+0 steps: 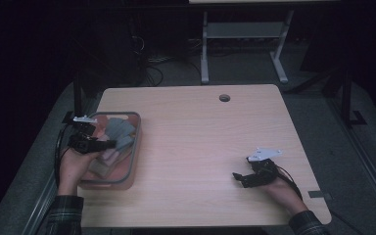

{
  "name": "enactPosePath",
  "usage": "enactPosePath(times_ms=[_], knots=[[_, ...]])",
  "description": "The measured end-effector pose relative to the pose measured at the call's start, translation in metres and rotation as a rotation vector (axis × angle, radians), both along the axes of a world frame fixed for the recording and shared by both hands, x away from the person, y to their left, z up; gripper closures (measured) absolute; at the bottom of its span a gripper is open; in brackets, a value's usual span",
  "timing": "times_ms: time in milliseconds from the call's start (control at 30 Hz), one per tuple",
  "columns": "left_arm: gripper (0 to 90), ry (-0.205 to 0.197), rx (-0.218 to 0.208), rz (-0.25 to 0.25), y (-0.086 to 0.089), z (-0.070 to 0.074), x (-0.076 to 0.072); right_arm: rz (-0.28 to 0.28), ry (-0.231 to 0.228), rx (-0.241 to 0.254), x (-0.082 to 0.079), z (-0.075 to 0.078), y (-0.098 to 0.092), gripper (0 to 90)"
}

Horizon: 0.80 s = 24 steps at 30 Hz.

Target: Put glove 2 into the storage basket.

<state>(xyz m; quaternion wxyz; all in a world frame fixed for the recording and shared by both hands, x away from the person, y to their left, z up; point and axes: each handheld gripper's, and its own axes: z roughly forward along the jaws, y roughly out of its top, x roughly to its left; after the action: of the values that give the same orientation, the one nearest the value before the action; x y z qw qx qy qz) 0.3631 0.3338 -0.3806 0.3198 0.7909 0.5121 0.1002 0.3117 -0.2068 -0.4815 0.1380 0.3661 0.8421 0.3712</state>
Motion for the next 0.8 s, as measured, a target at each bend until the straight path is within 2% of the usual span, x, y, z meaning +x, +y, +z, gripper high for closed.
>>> enactPosePath(times_ms=[100,200,300,367,433,533,633,800], knots=[[62.3,0.029,-0.012,-0.012,0.0,-0.008,0.003,0.0,0.0,0.0,0.0,0.0,0.0,16.3],[61.1,0.03,-0.014,-0.013,0.0,-0.012,0.005,0.0,0.0,0.0,0.0,0.0,0.0,16.3],[55.6,0.011,0.001,-0.003,0.001,-0.011,0.004,0.0,0.0,0.0,0.0,0.0,0.0,16.3],[42.4,-0.002,0.011,0.012,0.001,-0.011,0.004,0.0,0.0,0.0,0.0,0.0,0.0,16.3],[33.0,-0.019,0.012,0.022,0.003,-0.01,0.004,0.0,0.0,-0.001,0.0,0.0,0.0,16.3],[24.1,-0.039,0.023,0.028,0.005,-0.008,0.004,0.0,0.0,0.0,0.0,0.0,0.0,16.3],[18.6,-0.064,0.027,0.025,0.005,-0.001,0.001,0.0,0.0,0.0,0.0,0.0,0.0,16.3],[17.1,-0.11,0.011,0.012,0.005,0.012,-0.004,0.0,0.0,0.0,0.0,0.0,0.0,16.3]])
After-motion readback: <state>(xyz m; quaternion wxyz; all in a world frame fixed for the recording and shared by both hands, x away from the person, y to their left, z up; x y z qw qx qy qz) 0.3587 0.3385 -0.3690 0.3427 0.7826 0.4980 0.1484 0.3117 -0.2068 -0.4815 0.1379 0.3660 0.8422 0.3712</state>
